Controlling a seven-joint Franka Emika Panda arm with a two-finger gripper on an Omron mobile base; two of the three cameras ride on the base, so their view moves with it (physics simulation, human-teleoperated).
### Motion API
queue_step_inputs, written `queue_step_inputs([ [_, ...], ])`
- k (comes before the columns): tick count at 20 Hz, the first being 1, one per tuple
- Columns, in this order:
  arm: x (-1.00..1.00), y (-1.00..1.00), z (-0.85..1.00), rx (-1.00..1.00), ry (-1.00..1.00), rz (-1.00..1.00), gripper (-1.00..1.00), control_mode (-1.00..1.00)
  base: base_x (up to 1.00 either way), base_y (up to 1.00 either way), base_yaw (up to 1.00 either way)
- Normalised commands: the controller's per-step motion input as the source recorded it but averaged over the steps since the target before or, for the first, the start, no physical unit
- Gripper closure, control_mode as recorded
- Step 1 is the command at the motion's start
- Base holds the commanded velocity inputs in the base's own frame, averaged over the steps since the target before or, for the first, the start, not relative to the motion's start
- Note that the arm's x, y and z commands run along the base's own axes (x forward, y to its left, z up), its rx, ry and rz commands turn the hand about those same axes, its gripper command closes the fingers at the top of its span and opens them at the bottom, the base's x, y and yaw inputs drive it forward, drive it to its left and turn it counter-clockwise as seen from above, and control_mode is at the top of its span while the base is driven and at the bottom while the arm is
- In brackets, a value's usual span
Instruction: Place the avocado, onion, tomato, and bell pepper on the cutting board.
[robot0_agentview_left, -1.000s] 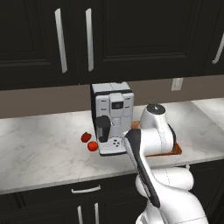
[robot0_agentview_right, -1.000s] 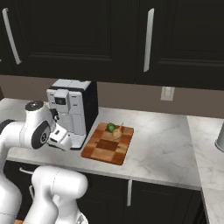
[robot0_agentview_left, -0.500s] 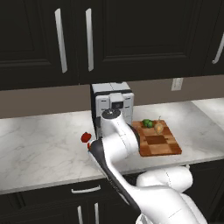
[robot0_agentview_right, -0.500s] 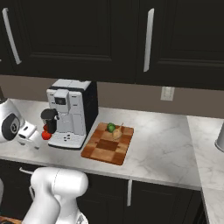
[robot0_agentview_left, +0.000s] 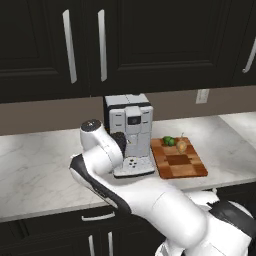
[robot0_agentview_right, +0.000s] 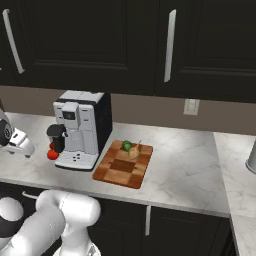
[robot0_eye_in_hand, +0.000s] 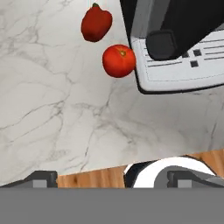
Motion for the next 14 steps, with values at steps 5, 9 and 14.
queue_step_inputs([
  [5,0.89,0.72,0.0,0.0,0.0,0.08,-1.0,-1.0,0.0,0.0,0.0],
  [9,0.94,0.54,0.0,0.0,0.0,0.02,-1.0,-1.0,0.0,0.0,0.0],
  [14,0.63,0.33,0.0,-0.01,0.0,0.0,-1.0,-1.0,0.0,0.0,0.0],
])
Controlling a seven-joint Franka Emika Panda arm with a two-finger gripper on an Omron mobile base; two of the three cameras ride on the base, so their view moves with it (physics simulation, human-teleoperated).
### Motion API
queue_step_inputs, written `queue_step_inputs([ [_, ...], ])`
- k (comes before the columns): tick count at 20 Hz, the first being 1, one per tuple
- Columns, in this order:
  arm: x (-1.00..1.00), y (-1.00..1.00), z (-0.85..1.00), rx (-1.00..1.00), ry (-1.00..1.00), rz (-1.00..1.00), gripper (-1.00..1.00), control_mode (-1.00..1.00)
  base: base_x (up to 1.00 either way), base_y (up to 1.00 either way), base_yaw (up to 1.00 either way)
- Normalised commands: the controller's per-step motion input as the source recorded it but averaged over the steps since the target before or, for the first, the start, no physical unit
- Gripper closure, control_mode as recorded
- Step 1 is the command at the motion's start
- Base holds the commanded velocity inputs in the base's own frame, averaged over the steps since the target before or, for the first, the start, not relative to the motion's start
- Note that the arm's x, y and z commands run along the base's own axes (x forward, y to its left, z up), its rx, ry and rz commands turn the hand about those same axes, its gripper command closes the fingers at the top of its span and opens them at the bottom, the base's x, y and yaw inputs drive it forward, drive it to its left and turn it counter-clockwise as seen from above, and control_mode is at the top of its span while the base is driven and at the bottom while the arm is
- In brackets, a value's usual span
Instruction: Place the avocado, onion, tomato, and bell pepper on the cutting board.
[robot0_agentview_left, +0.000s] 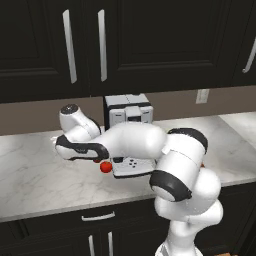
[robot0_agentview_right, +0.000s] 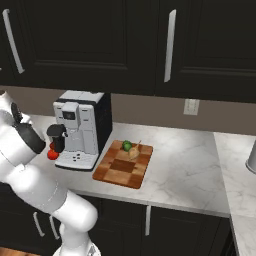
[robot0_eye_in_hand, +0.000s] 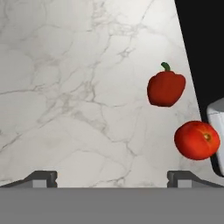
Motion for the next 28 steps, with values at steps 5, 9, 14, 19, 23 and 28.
queue_step_inputs([
  [5,-0.06,0.04,0.0,-0.01,0.0,0.0,-1.0,-1.0,0.0,0.0,0.0],
  [9,-0.64,-0.11,0.0,0.0,-0.09,0.0,-1.0,-1.0,0.0,0.0,0.0],
  [14,-0.78,-0.27,0.0,0.01,-0.19,-0.04,-1.0,-1.0,0.0,0.0,0.0],
  [19,-0.35,-0.27,0.0,0.01,-0.23,-0.07,-1.0,-1.0,0.0,0.0,0.0],
  [23,0.05,-0.08,-0.05,0.0,-0.24,0.0,-1.0,-1.0,0.0,0.0,0.0],
  [28,0.36,-0.11,-0.06,0.0,-0.05,0.0,-1.0,-1.0,0.0,0.0,0.0],
])
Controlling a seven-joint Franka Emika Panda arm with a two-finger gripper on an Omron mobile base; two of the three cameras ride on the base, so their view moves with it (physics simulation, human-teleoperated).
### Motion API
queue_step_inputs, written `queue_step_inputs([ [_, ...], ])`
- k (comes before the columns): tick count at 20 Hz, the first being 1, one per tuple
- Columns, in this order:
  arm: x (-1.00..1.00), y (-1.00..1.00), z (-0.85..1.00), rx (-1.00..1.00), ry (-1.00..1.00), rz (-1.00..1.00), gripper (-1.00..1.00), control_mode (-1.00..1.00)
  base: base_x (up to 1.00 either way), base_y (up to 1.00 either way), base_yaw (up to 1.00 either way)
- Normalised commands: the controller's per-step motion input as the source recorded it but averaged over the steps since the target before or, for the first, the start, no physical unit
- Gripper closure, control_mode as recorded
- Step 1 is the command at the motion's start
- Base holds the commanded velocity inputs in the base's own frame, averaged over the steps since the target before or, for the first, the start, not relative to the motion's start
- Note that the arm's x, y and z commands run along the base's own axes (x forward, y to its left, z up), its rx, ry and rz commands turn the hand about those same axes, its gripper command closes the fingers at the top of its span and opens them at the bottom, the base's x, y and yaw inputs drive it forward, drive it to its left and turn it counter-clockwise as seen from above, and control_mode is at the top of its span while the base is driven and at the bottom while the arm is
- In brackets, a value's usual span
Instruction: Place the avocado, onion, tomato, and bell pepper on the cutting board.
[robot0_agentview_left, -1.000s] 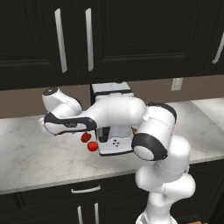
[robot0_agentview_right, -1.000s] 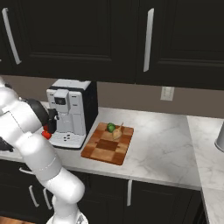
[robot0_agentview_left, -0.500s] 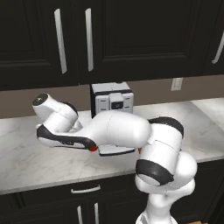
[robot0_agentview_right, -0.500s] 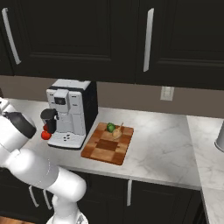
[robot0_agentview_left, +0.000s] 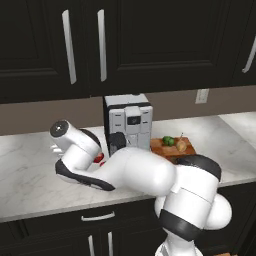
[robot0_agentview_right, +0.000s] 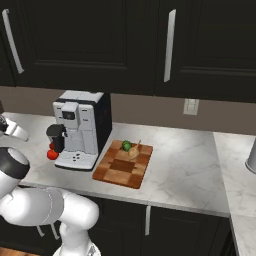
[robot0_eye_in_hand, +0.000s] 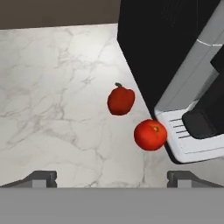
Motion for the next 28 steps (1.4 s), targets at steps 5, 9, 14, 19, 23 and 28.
queue_step_inputs([
  [5,0.46,-0.09,0.0,0.0,0.0,-0.01,-1.0,-1.0,0.0,0.0,0.0],
  [9,0.36,0.0,0.0,0.0,0.07,-0.05,-1.0,-1.0,0.0,0.0,0.0],
  [14,0.16,0.0,0.0,-0.01,0.14,-0.04,-1.0,-1.0,0.0,0.0,0.0],
  [19,0.01,0.0,0.0,-0.04,0.17,0.0,-1.0,-1.0,0.0,0.0,0.0],
  [23,0.04,-0.02,-0.04,-0.05,0.06,-0.02,-1.0,-1.0,0.0,0.0,0.0],
  [28,0.08,-0.04,-0.09,-0.04,0.0,-0.02,-1.0,-1.0,0.0,0.0,0.0],
])
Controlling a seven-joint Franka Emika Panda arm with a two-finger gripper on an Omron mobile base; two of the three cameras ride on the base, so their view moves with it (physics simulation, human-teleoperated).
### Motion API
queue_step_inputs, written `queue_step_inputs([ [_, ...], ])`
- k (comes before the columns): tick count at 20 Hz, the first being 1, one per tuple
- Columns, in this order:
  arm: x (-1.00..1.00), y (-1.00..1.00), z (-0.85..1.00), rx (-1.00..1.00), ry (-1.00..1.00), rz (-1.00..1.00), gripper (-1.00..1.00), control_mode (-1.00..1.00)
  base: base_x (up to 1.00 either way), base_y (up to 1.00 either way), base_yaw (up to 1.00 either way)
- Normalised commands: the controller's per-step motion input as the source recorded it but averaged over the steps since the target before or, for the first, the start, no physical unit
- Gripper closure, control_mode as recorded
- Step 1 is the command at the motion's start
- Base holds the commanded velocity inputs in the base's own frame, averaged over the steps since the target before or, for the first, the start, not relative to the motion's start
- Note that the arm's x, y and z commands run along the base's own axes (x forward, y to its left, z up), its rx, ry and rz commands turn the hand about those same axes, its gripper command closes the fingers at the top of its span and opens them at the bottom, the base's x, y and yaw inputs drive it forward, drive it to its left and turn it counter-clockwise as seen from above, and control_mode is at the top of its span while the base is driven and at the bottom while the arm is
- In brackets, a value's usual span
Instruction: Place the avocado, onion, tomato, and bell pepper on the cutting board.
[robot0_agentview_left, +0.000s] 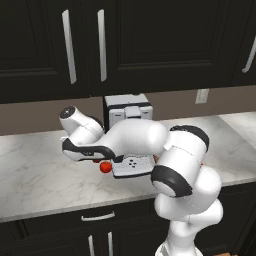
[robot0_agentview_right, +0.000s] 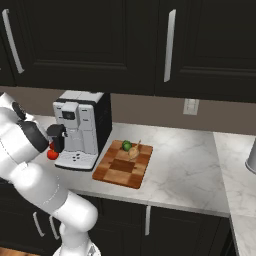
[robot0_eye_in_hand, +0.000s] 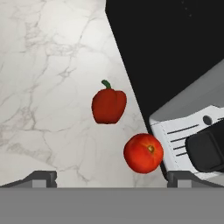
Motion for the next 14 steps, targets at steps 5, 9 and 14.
queue_step_inputs([
  [5,0.13,-0.14,0.0,-0.01,0.0,-0.02,-1.0,-1.0,0.0,0.0,0.0],
  [9,0.16,-0.19,-0.02,-0.01,0.07,-0.01,-1.0,-1.0,0.0,0.0,0.0],
  [14,0.08,-0.17,-0.3,0.0,0.07,-0.02,-1.0,-1.0,0.0,0.0,0.0],
])
